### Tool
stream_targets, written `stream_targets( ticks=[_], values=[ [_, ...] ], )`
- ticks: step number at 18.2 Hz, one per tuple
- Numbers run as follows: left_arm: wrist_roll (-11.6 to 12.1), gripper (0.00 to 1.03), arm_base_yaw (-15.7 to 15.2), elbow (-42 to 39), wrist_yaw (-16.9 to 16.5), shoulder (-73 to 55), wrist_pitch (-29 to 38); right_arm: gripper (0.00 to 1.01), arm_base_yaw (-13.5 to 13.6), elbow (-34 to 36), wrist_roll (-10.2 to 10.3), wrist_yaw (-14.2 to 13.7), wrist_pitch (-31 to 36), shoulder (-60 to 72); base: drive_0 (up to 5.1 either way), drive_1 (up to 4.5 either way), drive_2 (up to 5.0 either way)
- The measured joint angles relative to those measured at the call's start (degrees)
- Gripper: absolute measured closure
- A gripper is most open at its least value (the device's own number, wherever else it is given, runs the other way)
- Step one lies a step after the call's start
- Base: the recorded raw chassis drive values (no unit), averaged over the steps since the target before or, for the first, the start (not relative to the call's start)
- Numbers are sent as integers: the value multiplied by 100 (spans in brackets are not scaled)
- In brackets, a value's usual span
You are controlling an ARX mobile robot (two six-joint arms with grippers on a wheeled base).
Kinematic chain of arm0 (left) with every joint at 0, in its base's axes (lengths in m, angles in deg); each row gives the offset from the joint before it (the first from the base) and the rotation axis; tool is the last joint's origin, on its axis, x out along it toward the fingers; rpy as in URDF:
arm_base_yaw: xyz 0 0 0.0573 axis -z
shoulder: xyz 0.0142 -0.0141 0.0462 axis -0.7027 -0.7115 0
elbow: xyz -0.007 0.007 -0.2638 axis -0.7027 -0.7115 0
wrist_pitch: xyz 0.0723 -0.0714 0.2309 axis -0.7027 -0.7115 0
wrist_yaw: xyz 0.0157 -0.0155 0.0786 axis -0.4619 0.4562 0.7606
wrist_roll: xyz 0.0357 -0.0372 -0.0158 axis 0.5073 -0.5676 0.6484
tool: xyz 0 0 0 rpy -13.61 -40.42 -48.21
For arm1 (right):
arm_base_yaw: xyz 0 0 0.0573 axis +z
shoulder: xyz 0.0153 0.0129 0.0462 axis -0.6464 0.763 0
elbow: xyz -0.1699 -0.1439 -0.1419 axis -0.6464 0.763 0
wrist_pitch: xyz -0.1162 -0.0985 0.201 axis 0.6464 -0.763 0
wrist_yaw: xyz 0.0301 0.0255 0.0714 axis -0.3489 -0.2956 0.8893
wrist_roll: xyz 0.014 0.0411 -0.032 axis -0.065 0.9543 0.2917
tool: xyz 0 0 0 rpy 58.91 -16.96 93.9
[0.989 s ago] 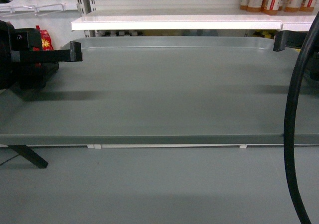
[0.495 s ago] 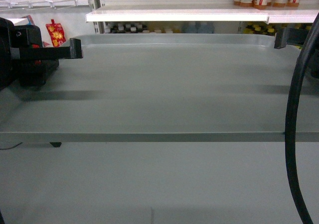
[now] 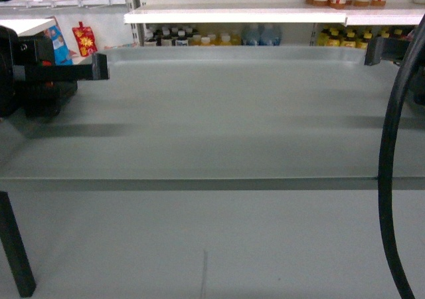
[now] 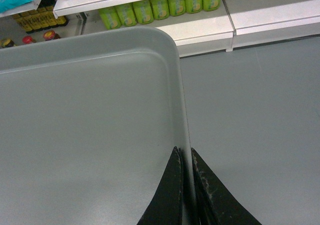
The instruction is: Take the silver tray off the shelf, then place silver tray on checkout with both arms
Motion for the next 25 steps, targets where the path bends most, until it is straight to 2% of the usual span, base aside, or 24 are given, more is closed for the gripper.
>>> stream_targets(
  ticks=[23, 25],
  values=[
    [0, 100, 0, -2, -2, -4, -22, 98, 0, 2, 0, 2, -15, 9, 7, -396, 410],
    [0, 100, 0, -7, 4, 7, -44, 98, 4, 2, 0, 0, -39, -4, 0, 0, 0]
  ],
)
